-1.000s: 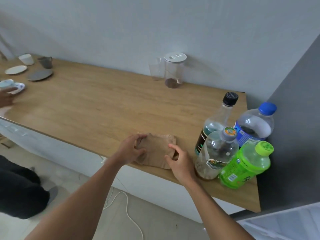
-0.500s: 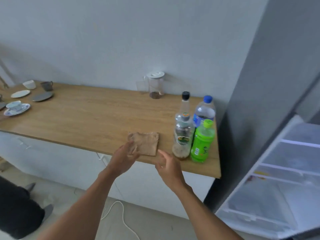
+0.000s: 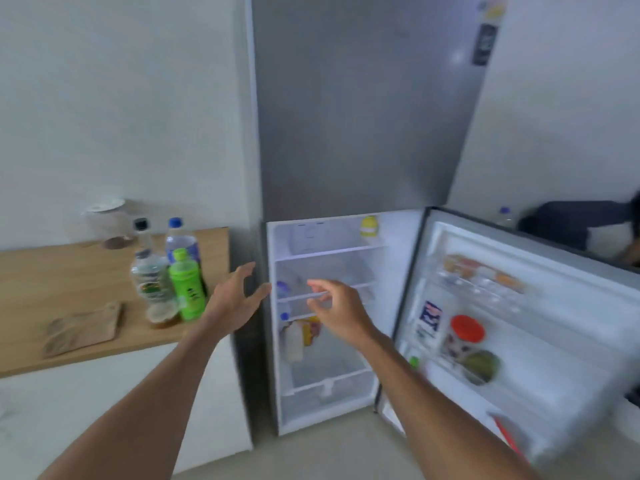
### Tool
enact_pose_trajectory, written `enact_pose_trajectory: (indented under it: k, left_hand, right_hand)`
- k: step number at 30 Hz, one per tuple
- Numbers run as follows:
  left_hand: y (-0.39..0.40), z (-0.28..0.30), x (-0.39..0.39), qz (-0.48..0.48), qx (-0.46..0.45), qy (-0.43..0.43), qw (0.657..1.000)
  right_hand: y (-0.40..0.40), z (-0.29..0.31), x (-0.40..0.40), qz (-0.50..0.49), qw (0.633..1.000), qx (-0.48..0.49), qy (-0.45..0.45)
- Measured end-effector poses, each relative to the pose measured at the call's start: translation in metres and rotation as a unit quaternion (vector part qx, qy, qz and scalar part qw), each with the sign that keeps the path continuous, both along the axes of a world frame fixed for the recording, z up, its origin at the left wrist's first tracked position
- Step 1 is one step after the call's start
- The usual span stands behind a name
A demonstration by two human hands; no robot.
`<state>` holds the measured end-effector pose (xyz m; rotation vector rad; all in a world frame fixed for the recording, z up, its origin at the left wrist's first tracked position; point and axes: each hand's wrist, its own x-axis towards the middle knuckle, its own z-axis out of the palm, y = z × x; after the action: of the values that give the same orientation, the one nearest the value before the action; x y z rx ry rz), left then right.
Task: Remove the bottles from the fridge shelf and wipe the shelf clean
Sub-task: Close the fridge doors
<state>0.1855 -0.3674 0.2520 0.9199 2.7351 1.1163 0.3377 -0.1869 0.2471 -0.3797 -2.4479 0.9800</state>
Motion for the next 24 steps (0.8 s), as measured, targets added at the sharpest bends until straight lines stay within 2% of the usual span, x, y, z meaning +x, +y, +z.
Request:
enact_pose_trajectory:
  k: [5, 10, 16, 20, 24]
  left_hand:
    - [0.138, 0.055, 0.048, -0.093, 0.012, 0.068, 0.993]
    - [0.264, 0.088, 0.068, -0.135, 0.021, 0.162, 0.977]
    - [0.380, 0.106, 0.062, -0.082, -0.020, 0.307, 0.948]
    - [0.417, 0.097, 0.051, -0.046, -0.075, 0.349, 0.933]
    - [0.421, 0.084, 0.037, 0.013, -0.119, 0.362, 0.925]
  right_hand:
    - [0.118, 0.039, 0.089, -0.099, 0.994, 0.046, 0.007]
    - [0.241, 0.059, 0.149, -0.164, 0.984, 0.071, 0.001]
    - [0.373, 0.074, 0.170, -0.189, 0.968, 0.149, -0.063]
    - [0.429, 0.080, 0.162, -0.149, 0.954, 0.184, -0.185]
    - [0.449, 0.088, 0.151, -0.143, 0.958, 0.105, -0.224]
